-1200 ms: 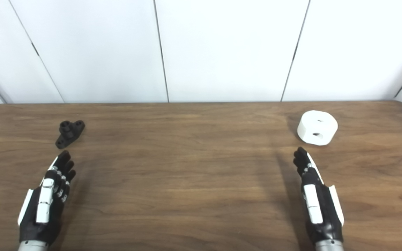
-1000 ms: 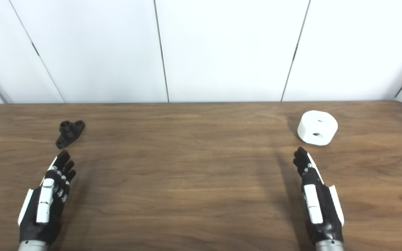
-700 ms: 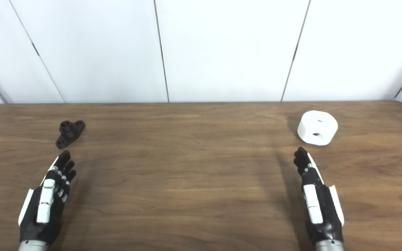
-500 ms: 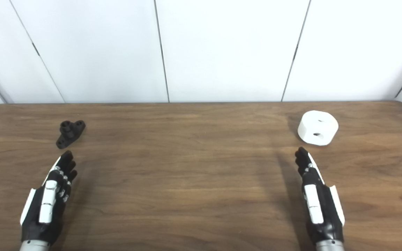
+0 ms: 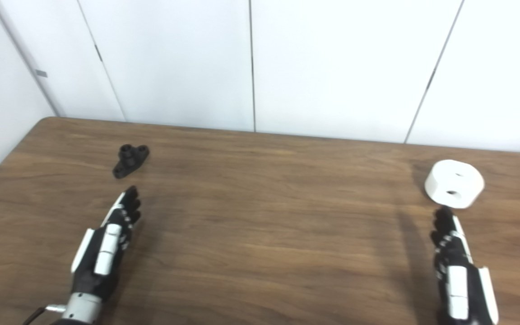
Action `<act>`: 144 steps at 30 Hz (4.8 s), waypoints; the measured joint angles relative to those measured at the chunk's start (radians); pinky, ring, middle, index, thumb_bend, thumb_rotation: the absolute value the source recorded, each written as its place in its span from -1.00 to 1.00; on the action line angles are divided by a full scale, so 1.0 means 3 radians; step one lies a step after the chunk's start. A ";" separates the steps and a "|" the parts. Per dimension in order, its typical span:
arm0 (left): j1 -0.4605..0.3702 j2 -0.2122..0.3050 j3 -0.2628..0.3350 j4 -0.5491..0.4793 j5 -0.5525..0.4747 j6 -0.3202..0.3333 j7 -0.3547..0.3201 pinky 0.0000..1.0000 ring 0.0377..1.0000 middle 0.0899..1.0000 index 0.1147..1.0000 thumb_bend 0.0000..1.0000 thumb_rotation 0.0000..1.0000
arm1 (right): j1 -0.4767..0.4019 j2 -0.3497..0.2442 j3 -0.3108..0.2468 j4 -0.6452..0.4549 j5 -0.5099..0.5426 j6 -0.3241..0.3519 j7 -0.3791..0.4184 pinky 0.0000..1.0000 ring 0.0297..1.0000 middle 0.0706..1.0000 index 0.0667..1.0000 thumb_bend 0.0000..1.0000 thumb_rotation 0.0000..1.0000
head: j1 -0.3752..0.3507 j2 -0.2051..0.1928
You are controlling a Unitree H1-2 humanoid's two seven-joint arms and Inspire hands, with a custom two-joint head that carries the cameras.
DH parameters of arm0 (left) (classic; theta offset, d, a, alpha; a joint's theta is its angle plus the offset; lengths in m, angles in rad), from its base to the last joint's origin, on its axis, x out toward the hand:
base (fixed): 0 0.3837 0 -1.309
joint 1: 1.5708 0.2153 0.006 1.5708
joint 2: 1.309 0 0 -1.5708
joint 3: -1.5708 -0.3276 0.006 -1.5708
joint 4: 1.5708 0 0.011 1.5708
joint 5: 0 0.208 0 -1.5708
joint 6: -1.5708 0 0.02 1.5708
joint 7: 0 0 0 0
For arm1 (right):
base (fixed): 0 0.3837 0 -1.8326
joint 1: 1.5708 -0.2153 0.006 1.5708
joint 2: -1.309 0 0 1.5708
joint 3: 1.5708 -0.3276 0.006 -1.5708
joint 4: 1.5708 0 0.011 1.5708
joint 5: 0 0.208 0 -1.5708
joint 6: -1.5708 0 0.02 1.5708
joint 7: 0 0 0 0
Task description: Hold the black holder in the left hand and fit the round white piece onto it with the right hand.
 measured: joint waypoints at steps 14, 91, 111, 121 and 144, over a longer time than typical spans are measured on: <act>0.0005 -0.0058 -0.0030 0.0009 0.0154 -0.0130 0.0078 0.96 0.96 0.95 0.88 0.14 0.68 | 0.0003 0.0001 -0.0062 0.0002 -0.0018 0.0124 -0.0013 1.00 1.00 0.95 0.92 0.28 0.95 | 0.0164 -0.0189; -0.1601 0.1140 -0.0422 0.1179 0.2789 0.1640 0.0579 0.96 0.97 0.89 0.62 0.84 0.17 | 0.0038 0.0010 -0.0083 -0.0051 0.0110 0.0272 0.0012 1.00 1.00 0.98 0.90 0.07 0.99 | 0.0102 0.0092; -0.1790 0.1181 -0.0655 0.1593 0.2761 0.1726 0.0614 0.88 0.91 0.83 0.51 0.75 -0.04 | 0.0081 -0.0001 -0.0063 -0.0101 0.0116 0.0395 0.0070 1.00 1.00 0.99 0.90 0.15 0.90 | 0.0092 0.0148; -0.1893 0.1169 -0.0684 0.1705 0.2738 0.1725 0.0662 0.89 0.91 0.82 0.48 0.73 -0.09 | 0.0097 0.0000 -0.0060 -0.0116 0.0124 0.0410 0.0073 1.00 1.00 0.99 0.92 0.16 0.91 | 0.0077 0.0169; -0.2061 0.1170 -0.0717 0.1959 0.2437 0.1583 0.0755 0.82 0.82 0.69 0.26 0.70 -0.25 | 0.0118 -0.0026 -0.0036 -0.0114 0.0125 0.0359 0.0205 1.00 1.00 1.00 0.98 0.14 0.92 | 0.0010 0.0225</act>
